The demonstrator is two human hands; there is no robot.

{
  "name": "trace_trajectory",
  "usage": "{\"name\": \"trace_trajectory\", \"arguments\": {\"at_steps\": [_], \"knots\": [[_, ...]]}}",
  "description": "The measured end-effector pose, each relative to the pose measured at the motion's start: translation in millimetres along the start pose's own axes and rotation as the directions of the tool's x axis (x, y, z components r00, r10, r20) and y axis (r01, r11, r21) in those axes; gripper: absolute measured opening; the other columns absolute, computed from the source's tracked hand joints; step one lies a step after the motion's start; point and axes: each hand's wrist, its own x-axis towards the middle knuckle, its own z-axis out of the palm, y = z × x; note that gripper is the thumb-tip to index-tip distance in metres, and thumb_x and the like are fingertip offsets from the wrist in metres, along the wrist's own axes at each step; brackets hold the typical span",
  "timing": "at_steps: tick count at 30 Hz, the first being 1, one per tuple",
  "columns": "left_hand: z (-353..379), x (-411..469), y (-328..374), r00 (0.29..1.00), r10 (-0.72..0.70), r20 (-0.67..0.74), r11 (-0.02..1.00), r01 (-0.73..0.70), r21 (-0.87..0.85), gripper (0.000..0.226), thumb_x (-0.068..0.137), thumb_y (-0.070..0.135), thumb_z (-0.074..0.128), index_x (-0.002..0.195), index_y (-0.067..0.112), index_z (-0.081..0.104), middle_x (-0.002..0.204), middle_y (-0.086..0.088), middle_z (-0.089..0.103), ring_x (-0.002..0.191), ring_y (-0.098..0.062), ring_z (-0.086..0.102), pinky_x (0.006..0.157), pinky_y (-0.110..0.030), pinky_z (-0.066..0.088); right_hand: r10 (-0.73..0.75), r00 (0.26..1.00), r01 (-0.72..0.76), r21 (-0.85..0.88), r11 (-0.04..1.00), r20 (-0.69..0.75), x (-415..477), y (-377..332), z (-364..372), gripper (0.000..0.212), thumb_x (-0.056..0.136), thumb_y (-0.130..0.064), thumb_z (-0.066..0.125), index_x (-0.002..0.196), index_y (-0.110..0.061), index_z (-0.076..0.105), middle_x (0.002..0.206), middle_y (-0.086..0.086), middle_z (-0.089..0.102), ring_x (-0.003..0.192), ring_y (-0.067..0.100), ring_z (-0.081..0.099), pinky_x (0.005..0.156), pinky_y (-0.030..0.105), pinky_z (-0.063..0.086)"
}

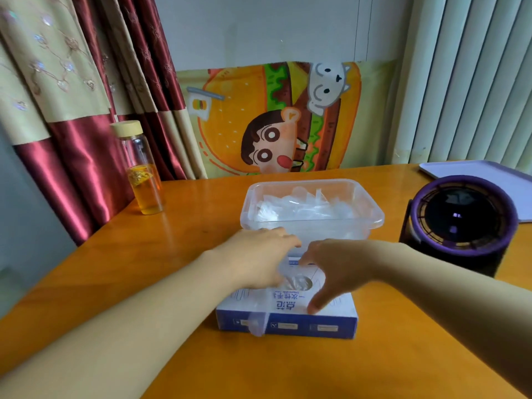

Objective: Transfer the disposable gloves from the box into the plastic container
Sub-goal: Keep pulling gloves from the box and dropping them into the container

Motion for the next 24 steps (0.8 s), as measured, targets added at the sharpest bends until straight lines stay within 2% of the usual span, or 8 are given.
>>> {"name": "trace_trajectory", "arguments": {"at_steps": [2, 5, 9, 12, 15, 17, 22, 24], "knots": [[6, 2, -6, 0.998, -0.05, -0.045, 0.999, 0.051, 0.002, 0.063, 0.09, 0.009, 0.06, 0.143, 0.033, 0.036, 0.141, 0.008, 0.046, 0.116, -0.014, 0.054, 0.084, -0.027, 0.049, -0.004, 1.0, 0.004, 0.019, 1.0, 0.004, 1, -1, 0, 0.082, 0.073, -0.061, 0.068, 0.138, -0.017, 0.045, 0.128, -0.001, 0.054, 0.114, 0.017, 0.052, 0.1, 0.031, 0.044], [10, 1, -15, 0.994, -0.107, -0.034, 0.994, 0.106, -0.037, 0.062, 0.086, -0.008, 0.054, 0.134, 0.031, 0.048, 0.129, 0.005, 0.054, 0.105, -0.017, 0.058, 0.08, -0.027, 0.05, 0.004, 1.0, -0.004, 0.036, 0.999, 0.004, 2, -2, 0, 0.082, 0.072, -0.061, 0.069, 0.137, -0.019, 0.046, 0.125, -0.002, 0.056, 0.111, 0.016, 0.053, 0.097, 0.029, 0.046], [0, -4, -28, 0.991, -0.131, -0.018, 0.985, 0.128, -0.118, 0.033, 0.088, 0.001, 0.047, 0.107, 0.025, 0.061, 0.103, 0.003, 0.061, 0.092, -0.017, 0.058, 0.082, -0.037, 0.051, 0.009, 1.0, -0.009, 0.03, 1.0, -0.013, 1, -1, 0, 0.08, 0.071, -0.06, 0.07, 0.134, -0.017, 0.047, 0.118, 0.0, 0.058, 0.106, 0.018, 0.054, 0.094, 0.031, 0.048], [-17, -12, -34, 0.986, -0.147, -0.084, 0.955, 0.12, -0.273, 0.024, 0.091, 0.01, 0.051, 0.082, 0.031, 0.06, 0.087, 0.014, 0.061, 0.083, -0.004, 0.058, 0.073, -0.022, 0.047, 0.017, 0.998, -0.014, 0.062, 0.998, -0.056, -2, 2, 3, 0.074, 0.072, -0.059, 0.07, 0.128, -0.016, 0.049, 0.12, -0.001, 0.059, 0.105, 0.017, 0.056, 0.091, 0.027, 0.048], [-30, -22, -40, 0.972, -0.187, -0.143, 0.9, 0.111, -0.422, 0.019, 0.095, 0.02, 0.055, 0.084, 0.033, 0.063, 0.085, 0.017, 0.062, 0.078, 0.002, 0.057, 0.068, -0.016, 0.045, 0.004, 0.981, 0.037, 0.209, 0.977, -0.195, -4, 8, -1, 0.059, 0.076, -0.052, 0.071, 0.124, -0.021, 0.055, 0.119, -0.007, 0.062, 0.098, 0.009, 0.059, 0.081, 0.016, 0.047], [-36, -26, -45, 0.964, -0.216, -0.157, 0.849, 0.106, -0.518, 0.014, 0.094, 0.027, 0.058, 0.085, 0.036, 0.063, 0.088, 0.017, 0.065, 0.083, 0.0, 0.06, 0.074, -0.018, 0.048, 0.032, 0.945, 0.079, 0.321, 0.944, -0.325, -7, 12, -11, 0.05, 0.078, -0.046, 0.07, 0.121, -0.023, 0.058, 0.111, -0.01, 0.064, 0.089, 0.005, 0.06, 0.074, 0.013, 0.048], [-41, -26, -61, 0.966, -0.237, -0.108, 0.722, 0.101, -0.685, 0.02, 0.095, 0.036, 0.054, 0.083, 0.032, 0.07, 0.091, 0.004, 0.072, 0.094, -0.024, 0.066, 0.091, -0.041, 0.05, 0.138, 0.785, 0.277, 0.541, 0.794, -0.604, -16, 12, -38, 0.053, 0.075, -0.039, 0.073, 0.12, -0.023, 0.051, 0.101, -0.013, 0.062, 0.087, 0.004, 0.065, 0.082, 0.028, 0.055], [-40, -24, -65, 0.972, -0.223, -0.076, 0.601, 0.076, -0.795, 0.024, 0.096, 0.033, 0.052, 0.086, 0.028, 0.072, 0.092, 0.004, 0.073, 0.096, -0.018, 0.067, 0.093, -0.035, 0.05, 0.204, 0.691, 0.37, 0.582, 0.724, -0.694, -17, 11, -44, 0.047, 0.076, -0.031, 0.074, 0.112, -0.025, 0.044, 0.106, -0.011, 0.061, 0.09, 0.003, 0.064, 0.08, 0.027, 0.056]]}}
